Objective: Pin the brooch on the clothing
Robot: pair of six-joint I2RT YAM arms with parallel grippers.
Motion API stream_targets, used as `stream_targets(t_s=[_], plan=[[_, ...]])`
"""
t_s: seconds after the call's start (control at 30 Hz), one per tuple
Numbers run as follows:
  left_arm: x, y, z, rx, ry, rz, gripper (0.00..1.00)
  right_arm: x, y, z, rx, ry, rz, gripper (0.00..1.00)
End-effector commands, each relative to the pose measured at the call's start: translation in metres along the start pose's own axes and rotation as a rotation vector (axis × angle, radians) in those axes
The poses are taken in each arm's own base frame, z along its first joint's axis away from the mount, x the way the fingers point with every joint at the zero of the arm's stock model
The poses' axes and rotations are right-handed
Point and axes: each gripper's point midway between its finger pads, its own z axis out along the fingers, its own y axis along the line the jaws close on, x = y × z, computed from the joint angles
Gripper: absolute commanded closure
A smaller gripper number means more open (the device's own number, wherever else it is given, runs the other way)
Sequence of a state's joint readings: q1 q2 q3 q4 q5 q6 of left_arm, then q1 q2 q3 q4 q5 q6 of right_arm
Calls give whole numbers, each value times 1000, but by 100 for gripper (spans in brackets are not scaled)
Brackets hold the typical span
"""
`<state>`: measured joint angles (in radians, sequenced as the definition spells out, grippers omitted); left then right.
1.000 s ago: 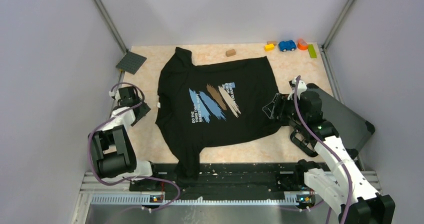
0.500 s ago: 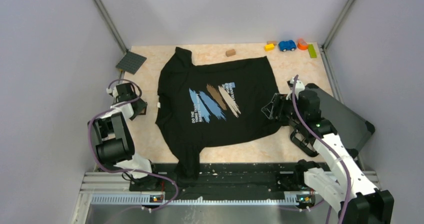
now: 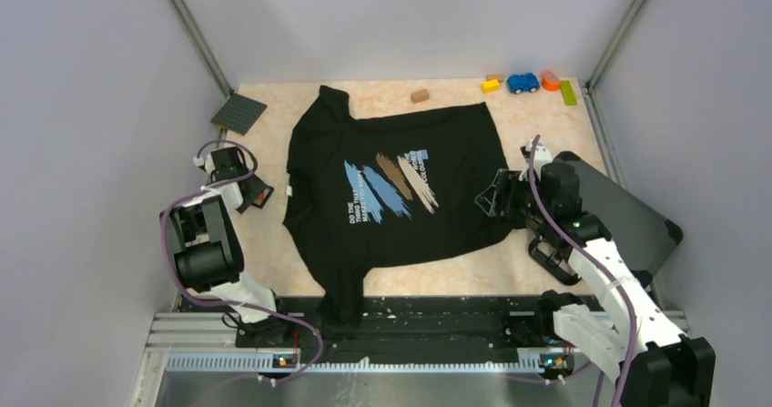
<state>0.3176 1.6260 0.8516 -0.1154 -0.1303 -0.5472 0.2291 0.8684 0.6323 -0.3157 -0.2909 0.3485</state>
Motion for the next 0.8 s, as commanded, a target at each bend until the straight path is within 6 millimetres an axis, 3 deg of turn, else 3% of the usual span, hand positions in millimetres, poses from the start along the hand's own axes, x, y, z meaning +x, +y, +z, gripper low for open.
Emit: stream_targets(t_s=[0.0, 0.23, 0.77], plan=[[-15, -9, 1, 28, -30, -7, 43, -9, 8, 3, -36, -30, -26, 33], [-13, -9, -4, 35, -22, 0, 58, -9, 8, 4, -34, -29, -25, 33], [-31, -13, -48, 90, -114, -2, 66, -7, 7, 3, -32, -26, -23, 34]])
